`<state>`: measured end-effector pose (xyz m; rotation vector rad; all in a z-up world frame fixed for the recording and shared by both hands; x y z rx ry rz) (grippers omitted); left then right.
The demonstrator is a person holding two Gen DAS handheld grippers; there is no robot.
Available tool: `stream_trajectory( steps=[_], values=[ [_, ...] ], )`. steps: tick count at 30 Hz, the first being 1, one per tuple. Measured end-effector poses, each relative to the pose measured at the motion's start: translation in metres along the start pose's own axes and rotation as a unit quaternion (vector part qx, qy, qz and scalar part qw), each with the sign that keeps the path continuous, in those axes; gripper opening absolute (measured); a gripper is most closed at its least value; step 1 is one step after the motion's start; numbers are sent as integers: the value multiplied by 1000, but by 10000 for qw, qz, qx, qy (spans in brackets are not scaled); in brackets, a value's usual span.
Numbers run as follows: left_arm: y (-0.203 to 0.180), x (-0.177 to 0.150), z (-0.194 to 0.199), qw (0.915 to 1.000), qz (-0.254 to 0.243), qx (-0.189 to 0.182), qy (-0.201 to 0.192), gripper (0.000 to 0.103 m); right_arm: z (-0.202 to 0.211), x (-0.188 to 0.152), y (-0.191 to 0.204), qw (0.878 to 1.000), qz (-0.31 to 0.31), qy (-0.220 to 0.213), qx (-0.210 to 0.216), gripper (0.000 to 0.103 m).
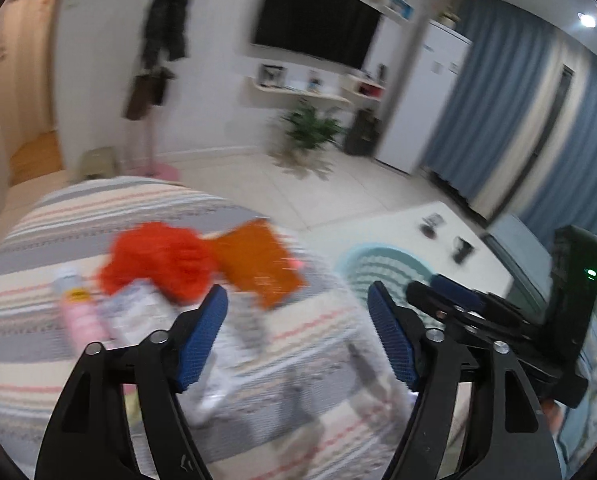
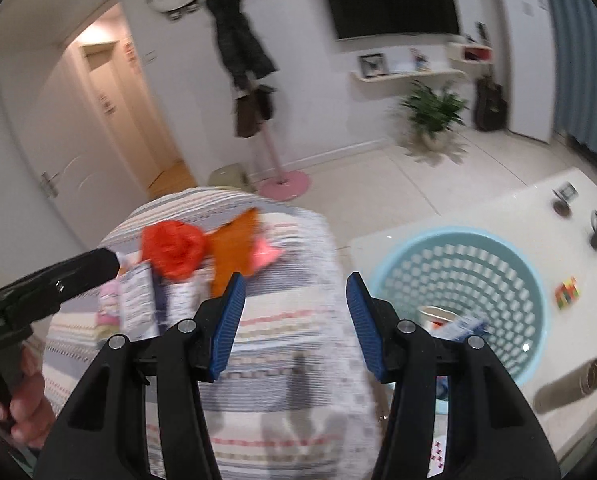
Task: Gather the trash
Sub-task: 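Grasp the pink milk bottle with the left gripper while the right gripper grasps the white carton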
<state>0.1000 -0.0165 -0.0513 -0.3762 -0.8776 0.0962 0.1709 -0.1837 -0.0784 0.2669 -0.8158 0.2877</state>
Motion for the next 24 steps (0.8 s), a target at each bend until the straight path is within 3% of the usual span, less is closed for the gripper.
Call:
stream_trajectory(
  steps=[5,9,16,24],
  values=[
    [50,-4,35,9972,408,564,-259,73,-1,-5,56,9984,457,56,334,49],
    [98,-13,49,9912,969,882,-167,73,-7,-16,91,9958,738,184,513,49],
    [144,-36,35,9828,1653,795,212,73,-25,-36,132,9902,989,510,850,49],
    [163,-51,12,9761,1986,747,465,73,-35,-51,148,9862,1144,732,947,49]
  ],
)
Point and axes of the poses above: each gripper's, at about its wrist camera, not at the fingertips, and z roughly against the way its jaws point, y to its left, x to its top, the point moved 4 cm from there along -z, roughly the way its jaws point, and after that the axes turned 12 degrees about -x, right-handed, at the moved point
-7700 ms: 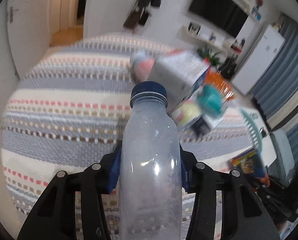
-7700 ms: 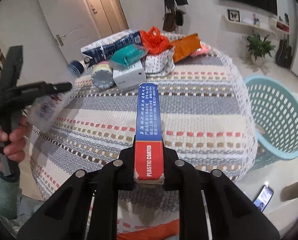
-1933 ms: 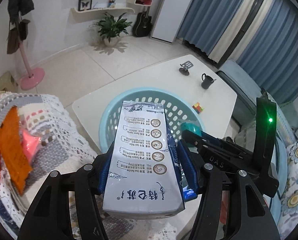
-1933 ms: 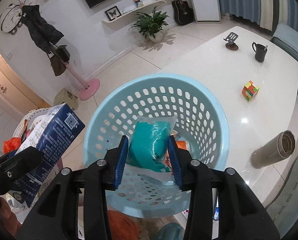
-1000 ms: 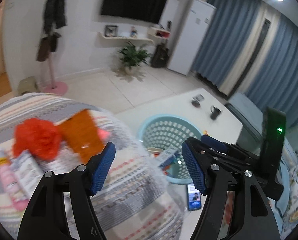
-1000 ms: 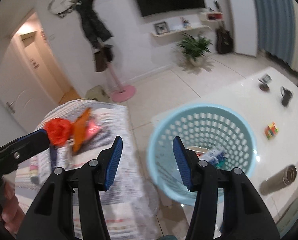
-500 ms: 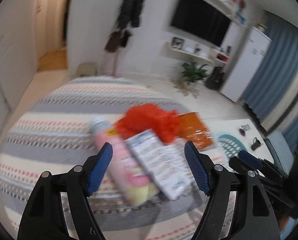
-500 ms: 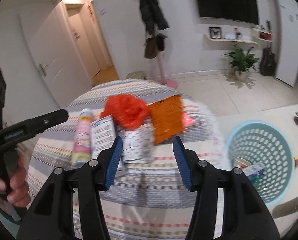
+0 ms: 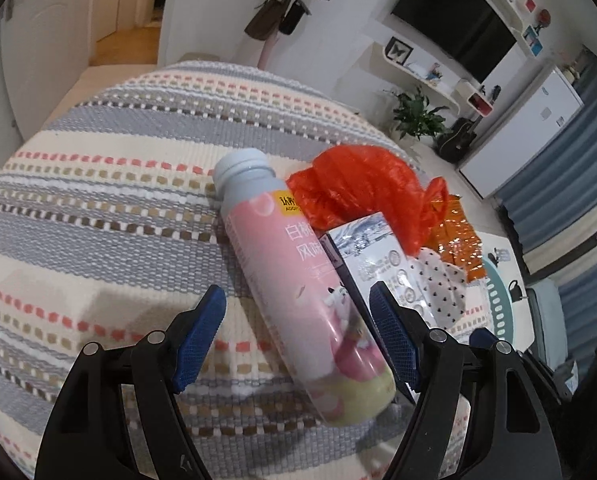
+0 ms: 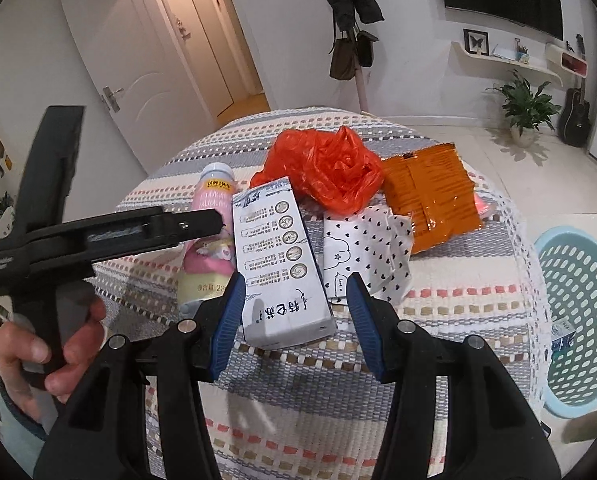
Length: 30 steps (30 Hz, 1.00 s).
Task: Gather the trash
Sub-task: 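Grasp the pink milk bottle with the left gripper while the right gripper grasps the white carton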
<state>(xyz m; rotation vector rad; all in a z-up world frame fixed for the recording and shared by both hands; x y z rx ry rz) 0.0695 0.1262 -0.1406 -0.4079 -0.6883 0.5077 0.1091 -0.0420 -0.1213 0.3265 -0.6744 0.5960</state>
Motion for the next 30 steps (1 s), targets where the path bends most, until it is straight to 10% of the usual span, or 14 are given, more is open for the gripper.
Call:
stream_trajectory(
  steps=[30],
  values=[
    [22,4,-4,9952,-663,504,517,49,-63,9,39,9976,502,460,-144,54]
  ],
)
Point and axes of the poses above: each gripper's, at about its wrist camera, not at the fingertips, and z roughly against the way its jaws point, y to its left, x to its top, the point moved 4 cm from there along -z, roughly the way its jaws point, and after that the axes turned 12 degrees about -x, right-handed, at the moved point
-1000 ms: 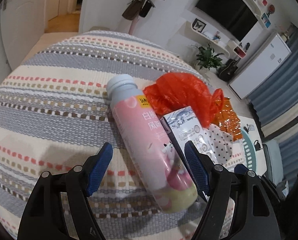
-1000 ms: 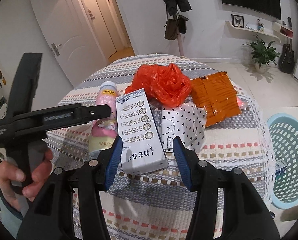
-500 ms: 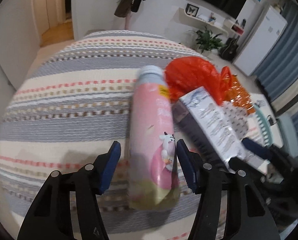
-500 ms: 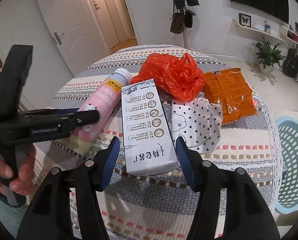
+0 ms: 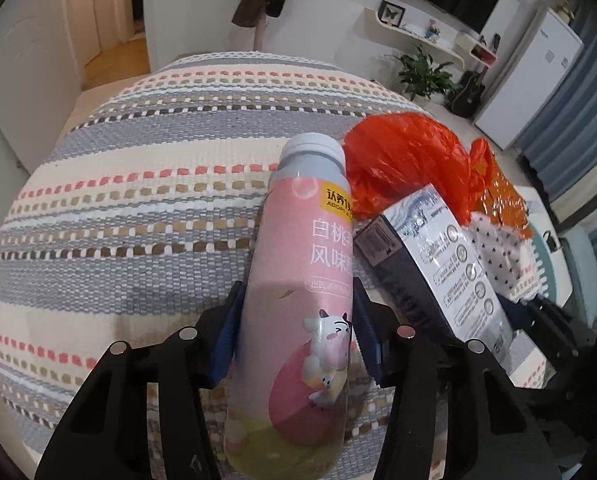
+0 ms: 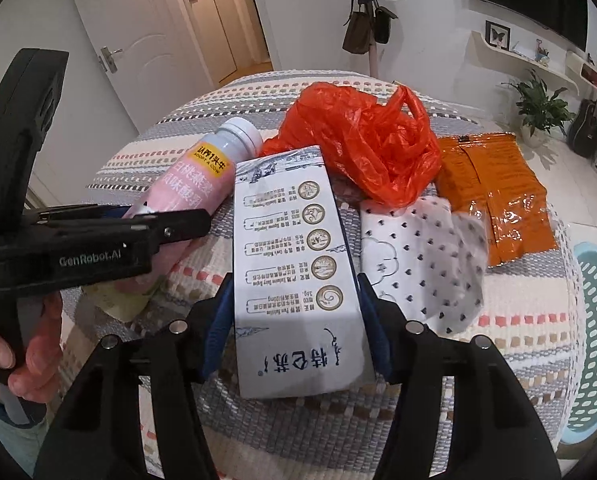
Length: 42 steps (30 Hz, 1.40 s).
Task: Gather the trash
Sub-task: 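Grasp the pink milk bottle with the left gripper while the right gripper grasps the white carton, then carry the pink bottle and white carton over the blue basket and release both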
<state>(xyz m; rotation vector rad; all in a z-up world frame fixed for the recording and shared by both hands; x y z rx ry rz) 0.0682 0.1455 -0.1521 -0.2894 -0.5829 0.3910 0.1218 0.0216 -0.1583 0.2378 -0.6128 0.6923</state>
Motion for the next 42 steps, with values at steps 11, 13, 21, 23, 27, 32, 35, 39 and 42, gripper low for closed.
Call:
stream_trajectory(
  steps=[11,13,21,23,27,32,35,39,42],
  values=[
    [-8,10,52,9959,155,-341,-825,47,51,10,-13,9977,-189,-635,170,52],
    [-19,15,64,9946,80,-354,-977,47,65,13,-23,9961,-314,-809,186,52],
    [-91,41,87,9877,-372,-657,-1367,47,125,18,-107,9827,-1047,-1523,-96,52],
    [-112,47,84,9860,-501,-760,-1394,47,134,16,-136,9787,-1271,-1604,-184,52],
    [-158,56,68,9832,-730,-1000,-1340,47,142,5,-184,9712,-1667,-1649,-422,52],
    [-213,56,34,9802,-1098,-1177,-1149,47,143,-19,-251,9595,-2186,-1603,-763,52],
    [-244,53,3,9781,-1291,-1327,-954,47,137,-34,-291,9515,-2499,-1498,-987,52],
    [-281,44,-44,9754,-1514,-1490,-588,47,117,-57,-330,9406,-2872,-1197,-1361,52],
    [-297,34,-80,9734,-1651,-1559,-294,47,92,-78,-358,9326,-3204,-818,-1448,52]
  ],
)
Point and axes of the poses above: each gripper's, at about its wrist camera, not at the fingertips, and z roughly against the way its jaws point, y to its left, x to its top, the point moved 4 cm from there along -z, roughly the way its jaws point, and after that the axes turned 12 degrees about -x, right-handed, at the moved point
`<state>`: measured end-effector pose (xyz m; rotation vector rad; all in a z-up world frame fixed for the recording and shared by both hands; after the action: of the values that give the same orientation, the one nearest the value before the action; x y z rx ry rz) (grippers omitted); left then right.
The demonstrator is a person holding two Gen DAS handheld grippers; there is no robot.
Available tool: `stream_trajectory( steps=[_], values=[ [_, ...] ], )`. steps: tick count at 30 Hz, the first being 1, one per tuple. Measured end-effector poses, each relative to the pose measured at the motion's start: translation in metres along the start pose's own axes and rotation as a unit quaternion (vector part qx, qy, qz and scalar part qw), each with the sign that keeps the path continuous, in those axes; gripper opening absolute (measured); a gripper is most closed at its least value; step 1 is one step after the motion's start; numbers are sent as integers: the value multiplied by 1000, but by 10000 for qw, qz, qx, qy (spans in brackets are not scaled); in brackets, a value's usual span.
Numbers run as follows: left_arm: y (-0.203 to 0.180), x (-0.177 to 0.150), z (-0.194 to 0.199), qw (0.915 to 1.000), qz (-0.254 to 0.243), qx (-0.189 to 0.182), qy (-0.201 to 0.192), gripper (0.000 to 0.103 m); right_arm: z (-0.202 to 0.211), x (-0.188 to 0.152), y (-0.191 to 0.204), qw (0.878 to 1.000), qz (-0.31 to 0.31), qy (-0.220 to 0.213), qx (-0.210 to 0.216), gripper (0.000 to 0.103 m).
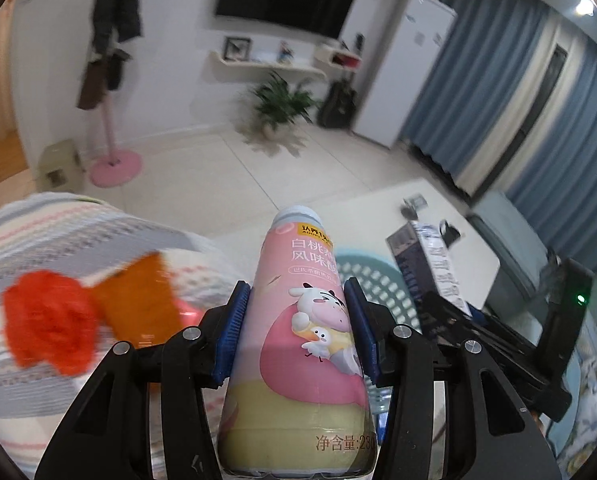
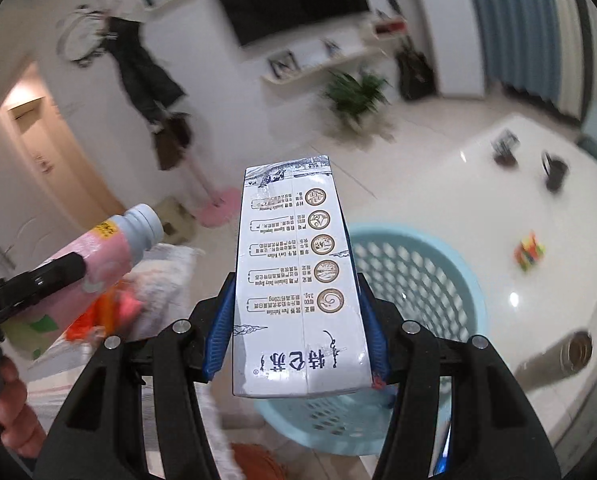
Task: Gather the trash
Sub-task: 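Carry the pink bottle and white carton over the blue basket and release both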
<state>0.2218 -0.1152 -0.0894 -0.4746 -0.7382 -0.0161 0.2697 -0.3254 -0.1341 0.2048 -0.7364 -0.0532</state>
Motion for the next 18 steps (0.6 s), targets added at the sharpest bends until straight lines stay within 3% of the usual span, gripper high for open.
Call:
stream_trajectory(
  steps=[5,12,16,18],
  values=[
    [-4,-17,-55,9986,42,-153,495,47,-42,-21,-26,9977,-199,529,-374,52],
    [1,-41,-92,9940,67,-283,1052,47,-66,-45,-49,9926,-351,972,-646,53],
    [-6,-43,-94,9938,-14,-337,1063,45,-68,-49,-54,9915,-418,1031,-678,53],
    [-9,-41,-90,9939,-5,-410,1023,54,-68,-48,-58,9911,-472,1031,-698,53]
  ],
)
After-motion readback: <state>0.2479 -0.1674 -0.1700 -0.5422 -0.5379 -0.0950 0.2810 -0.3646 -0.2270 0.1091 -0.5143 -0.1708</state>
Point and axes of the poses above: each gripper's, at about its wrist camera, not at the fingertips, and z roughly against the way its jaws point, y to its left, x to its top, the point moved 4 cm from there along -z, roughly the way its jaws point, and after that the axes turned 12 degrees about -x, right-handed, at the moved point
